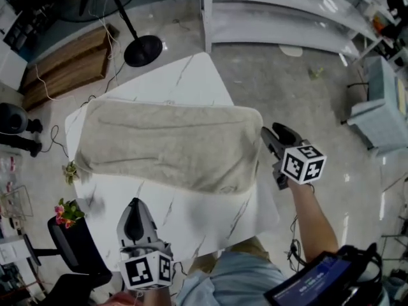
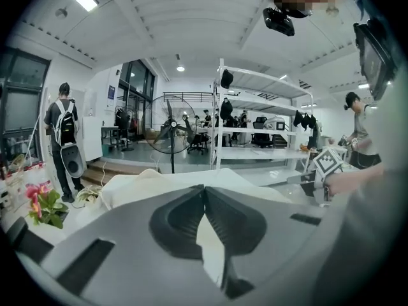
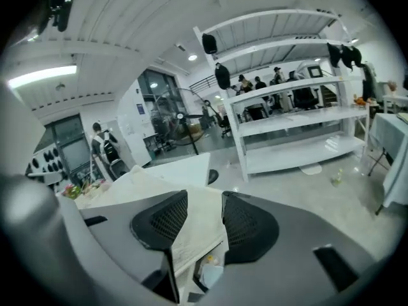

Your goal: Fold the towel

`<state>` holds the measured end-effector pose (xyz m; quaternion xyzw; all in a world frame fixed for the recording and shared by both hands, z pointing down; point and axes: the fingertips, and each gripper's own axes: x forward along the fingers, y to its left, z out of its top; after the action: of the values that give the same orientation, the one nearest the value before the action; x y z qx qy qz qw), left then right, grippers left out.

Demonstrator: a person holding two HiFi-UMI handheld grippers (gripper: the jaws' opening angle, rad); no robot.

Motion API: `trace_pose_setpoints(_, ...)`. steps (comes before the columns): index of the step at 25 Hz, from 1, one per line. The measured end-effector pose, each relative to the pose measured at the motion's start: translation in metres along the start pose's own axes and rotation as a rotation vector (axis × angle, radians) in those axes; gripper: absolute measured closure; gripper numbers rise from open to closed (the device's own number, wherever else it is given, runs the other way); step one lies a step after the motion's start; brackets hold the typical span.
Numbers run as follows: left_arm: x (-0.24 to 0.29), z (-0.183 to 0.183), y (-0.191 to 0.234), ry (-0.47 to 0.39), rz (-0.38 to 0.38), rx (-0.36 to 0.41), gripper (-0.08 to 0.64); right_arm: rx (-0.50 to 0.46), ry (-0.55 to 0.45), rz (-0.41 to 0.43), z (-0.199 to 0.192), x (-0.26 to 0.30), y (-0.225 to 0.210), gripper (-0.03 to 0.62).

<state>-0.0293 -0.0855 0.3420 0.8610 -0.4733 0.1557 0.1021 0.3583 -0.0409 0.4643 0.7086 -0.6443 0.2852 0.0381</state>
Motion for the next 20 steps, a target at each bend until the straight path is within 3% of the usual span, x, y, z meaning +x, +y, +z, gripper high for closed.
trace_pose_setpoints(2, -0.005, 0.005, -0.007, -0.019, -0.04, 0.003, 0.552, -0.091, 0.041, 0.077, -0.009, -0.023, 0.034, 0.428)
trace_pose_setpoints(3, -0.008, 0.007, -0.01, -0.026, -0.059, 0.006, 0.551, -0.145, 0.074, 0.119, -0.019, -0.034, 0.054, 0.473)
trace_pose_setpoints(7, -0.026, 0.008, -0.023, -0.04, -0.125, 0.026, 0.552, -0.335, 0.233, 0.234, -0.083, -0.07, 0.122, 0.531)
trace_pose_setpoints(13, -0.057, -0.002, -0.008, -0.04, -0.138, 0.056, 0.551, -0.444, 0.401, 0.154, -0.159, -0.06, 0.132, 0.562)
trace_pose_setpoints(20, -0.072, -0.007, 0.002, -0.057, -0.136, 0.056, 0.551, -0.475, 0.544, 0.156, -0.179, -0.08, 0.12, 0.578)
